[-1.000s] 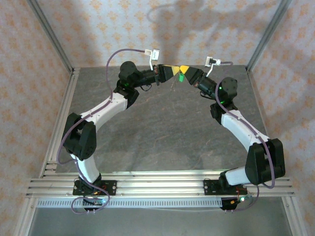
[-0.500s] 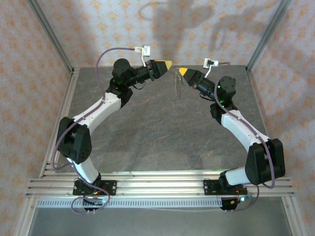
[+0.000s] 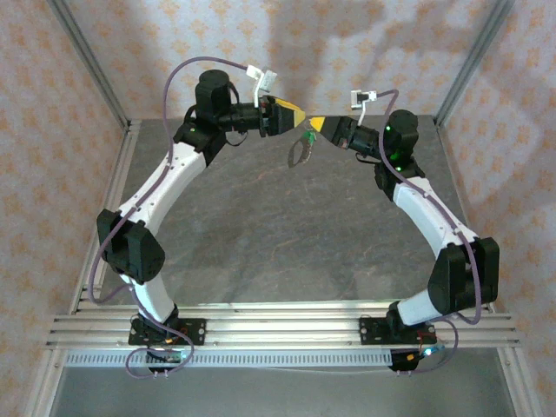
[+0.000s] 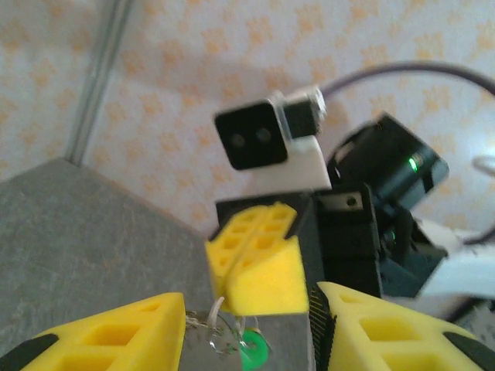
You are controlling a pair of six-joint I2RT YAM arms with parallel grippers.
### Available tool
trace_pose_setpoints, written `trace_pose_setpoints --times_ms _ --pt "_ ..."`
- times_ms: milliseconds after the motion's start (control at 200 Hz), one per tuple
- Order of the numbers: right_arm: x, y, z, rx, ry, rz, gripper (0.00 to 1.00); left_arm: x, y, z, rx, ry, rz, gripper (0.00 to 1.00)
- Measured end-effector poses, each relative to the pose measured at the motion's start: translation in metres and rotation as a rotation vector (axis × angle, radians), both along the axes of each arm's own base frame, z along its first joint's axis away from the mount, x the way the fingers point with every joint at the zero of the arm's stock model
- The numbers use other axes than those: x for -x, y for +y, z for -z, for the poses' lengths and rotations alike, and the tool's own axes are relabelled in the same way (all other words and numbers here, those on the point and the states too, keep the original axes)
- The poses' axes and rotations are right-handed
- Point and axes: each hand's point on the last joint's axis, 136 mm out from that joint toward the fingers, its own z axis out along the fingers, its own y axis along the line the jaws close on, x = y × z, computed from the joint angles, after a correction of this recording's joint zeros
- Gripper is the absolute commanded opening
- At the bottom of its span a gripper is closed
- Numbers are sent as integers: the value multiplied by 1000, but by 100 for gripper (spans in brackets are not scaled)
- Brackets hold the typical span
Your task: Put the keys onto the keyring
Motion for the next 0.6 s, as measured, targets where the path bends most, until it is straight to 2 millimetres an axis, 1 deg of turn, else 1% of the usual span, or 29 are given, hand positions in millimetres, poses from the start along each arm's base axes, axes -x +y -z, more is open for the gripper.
trace_pose_setpoints --times_ms 160,360,450,601 --pt "0 0 8 35 16 -44 0 9 -4 15 -81 10 89 43" --pt "1 1 18 52 45 -76 0 9 -4 41 -134 70 125 42" --pt "2 1 19 53 49 -83 0 7 -4 45 -138 83 124 42" --pt "3 1 19 55 45 -86 0 5 -3 43 -130 81 119 42"
